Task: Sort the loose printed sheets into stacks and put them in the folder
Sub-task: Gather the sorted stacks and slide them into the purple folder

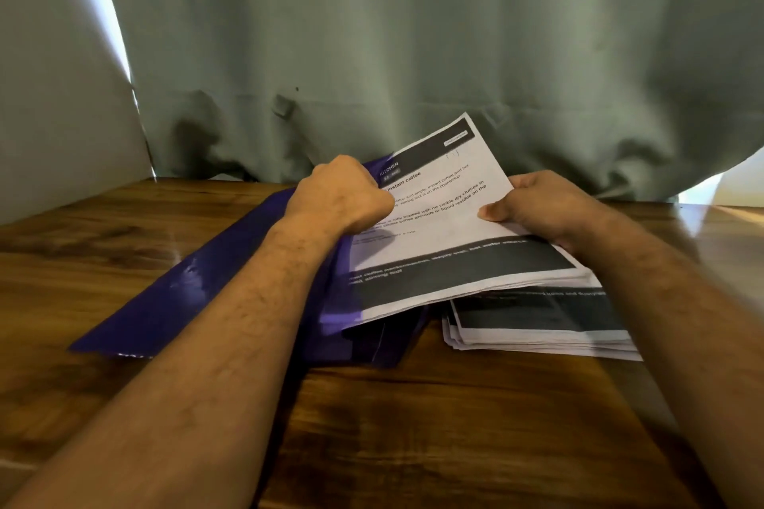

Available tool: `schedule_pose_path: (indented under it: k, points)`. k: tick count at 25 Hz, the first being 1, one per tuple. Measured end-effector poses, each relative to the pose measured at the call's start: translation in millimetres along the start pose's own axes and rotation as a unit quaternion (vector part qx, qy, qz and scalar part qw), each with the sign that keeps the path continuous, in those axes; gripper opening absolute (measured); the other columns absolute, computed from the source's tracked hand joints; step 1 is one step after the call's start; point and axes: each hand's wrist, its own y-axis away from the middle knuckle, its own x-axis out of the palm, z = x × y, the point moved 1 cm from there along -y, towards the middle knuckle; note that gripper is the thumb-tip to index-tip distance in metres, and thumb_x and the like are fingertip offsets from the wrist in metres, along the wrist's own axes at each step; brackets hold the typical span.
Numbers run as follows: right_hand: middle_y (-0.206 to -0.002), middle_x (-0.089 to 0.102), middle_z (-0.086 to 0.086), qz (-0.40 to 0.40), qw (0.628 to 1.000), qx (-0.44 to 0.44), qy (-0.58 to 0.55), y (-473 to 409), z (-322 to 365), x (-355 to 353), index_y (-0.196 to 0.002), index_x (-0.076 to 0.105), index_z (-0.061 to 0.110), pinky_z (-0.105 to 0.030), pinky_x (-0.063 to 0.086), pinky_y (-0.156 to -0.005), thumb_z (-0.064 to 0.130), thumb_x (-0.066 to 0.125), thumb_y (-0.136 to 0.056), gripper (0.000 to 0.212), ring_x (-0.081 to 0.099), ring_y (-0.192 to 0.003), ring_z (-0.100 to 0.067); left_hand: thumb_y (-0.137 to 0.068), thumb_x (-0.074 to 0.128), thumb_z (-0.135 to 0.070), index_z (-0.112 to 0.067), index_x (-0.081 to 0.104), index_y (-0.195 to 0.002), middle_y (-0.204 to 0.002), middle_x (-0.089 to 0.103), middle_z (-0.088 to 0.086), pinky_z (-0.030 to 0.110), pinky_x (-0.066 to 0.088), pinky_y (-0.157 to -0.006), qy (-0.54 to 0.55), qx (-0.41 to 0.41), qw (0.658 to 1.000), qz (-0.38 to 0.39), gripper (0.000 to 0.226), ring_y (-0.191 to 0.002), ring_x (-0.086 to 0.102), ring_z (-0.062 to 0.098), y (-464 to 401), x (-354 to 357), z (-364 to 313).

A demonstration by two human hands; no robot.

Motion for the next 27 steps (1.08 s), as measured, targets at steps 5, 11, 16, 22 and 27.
schedule_pose_path:
  k: [5,11,16,22,27]
  points:
    - [-0.076,0.076,0.0,-0.009,0.999,0.029,-0.044,4.6,11.7,18.9,-0.092,0.073,0.01,-0.021,0.052,-0.051,0.009,0.073,-0.08,0.012,0.072,-0.06,-0.016,-0.069,0.053,-0.024,-0.017,0.077,-0.082,-0.073,0.065,-0.001,0.024,0.037,-0.055,-0.011,0.008,0.999,-0.037,0.028,-0.065,0.053,0.015,-0.8,1.8,-0.2]
    - [-0.075,0.075,-0.01,0.04,0.992,0.068,-0.096,11.3,17.2,40.5,-0.098,0.068,0.004,-0.038,0.06,-0.057,0.017,0.072,-0.083,0.02,0.073,-0.064,-0.026,-0.068,0.054,-0.028,-0.02,0.07,-0.094,-0.084,0.061,0.001,0.034,0.041,-0.07,-0.041,0.0,0.998,-0.047,0.033,-0.081,0.055,0.029,0.4,10.8,-4.4]
    - [-0.076,0.075,-0.013,0.102,0.983,0.114,-0.103,18.1,13.0,49.3,-0.096,0.064,0.0,-0.033,0.058,-0.049,-0.006,0.059,-0.088,0.011,0.073,-0.063,-0.022,-0.073,0.057,-0.023,-0.018,0.073,-0.099,-0.099,0.069,0.008,0.034,0.047,-0.074,-0.032,0.008,0.999,-0.038,0.031,-0.09,0.06,0.032,1.7,15.5,-8.7]
    - [-0.082,0.075,-0.013,0.131,0.974,0.079,-0.166,15.9,16.4,79.7,-0.102,0.066,-0.003,-0.035,0.06,-0.058,-0.008,0.052,-0.09,0.019,0.073,-0.071,-0.024,-0.069,0.056,-0.022,-0.015,0.069,-0.097,-0.093,0.062,0.009,0.035,0.048,-0.074,-0.018,0.02,0.998,-0.056,0.031,-0.086,0.057,0.034,7.2,19.0,-15.2]
    - [-0.077,0.073,-0.013,0.176,0.972,0.081,-0.13,20.8,17.0,88.1,-0.089,0.065,0.001,-0.031,0.059,-0.054,-0.014,0.045,-0.088,0.024,0.072,-0.063,-0.022,-0.069,0.055,-0.019,-0.012,0.063,-0.086,-0.091,0.064,0.011,0.035,0.046,-0.07,-0.011,0.019,0.999,-0.049,0.021,-0.087,0.059,0.035,9.1,18.5,-15.7]
